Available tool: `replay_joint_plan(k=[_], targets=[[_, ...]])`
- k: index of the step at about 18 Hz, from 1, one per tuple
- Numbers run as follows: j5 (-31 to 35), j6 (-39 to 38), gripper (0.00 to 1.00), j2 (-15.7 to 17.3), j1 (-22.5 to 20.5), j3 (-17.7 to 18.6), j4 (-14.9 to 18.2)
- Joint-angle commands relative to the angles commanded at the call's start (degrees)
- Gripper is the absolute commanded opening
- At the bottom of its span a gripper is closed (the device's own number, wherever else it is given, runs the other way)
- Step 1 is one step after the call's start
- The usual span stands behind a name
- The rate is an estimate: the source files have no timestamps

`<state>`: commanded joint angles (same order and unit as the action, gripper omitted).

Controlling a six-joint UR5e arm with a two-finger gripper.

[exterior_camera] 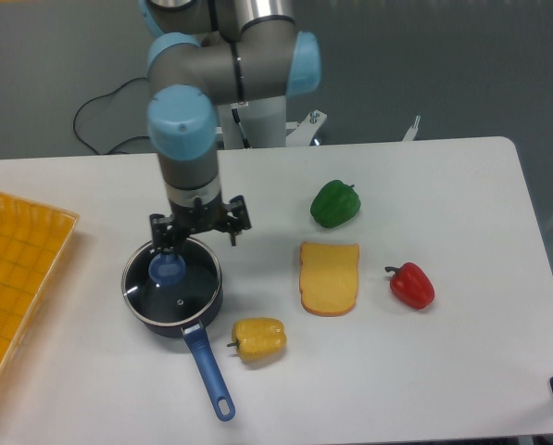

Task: Open the lid
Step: 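Lower the open gripper around the blue lid knob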

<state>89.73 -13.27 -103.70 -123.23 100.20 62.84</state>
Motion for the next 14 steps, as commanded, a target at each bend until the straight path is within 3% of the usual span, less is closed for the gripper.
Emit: replay_joint_plan(k=[9,14], targets=[[1.0,-0.6,1.00,-3.9,2.7,-3.2,-0.3],[0.9,-0.8,1.00,-4.3,3.4,-3.7,-0.3]])
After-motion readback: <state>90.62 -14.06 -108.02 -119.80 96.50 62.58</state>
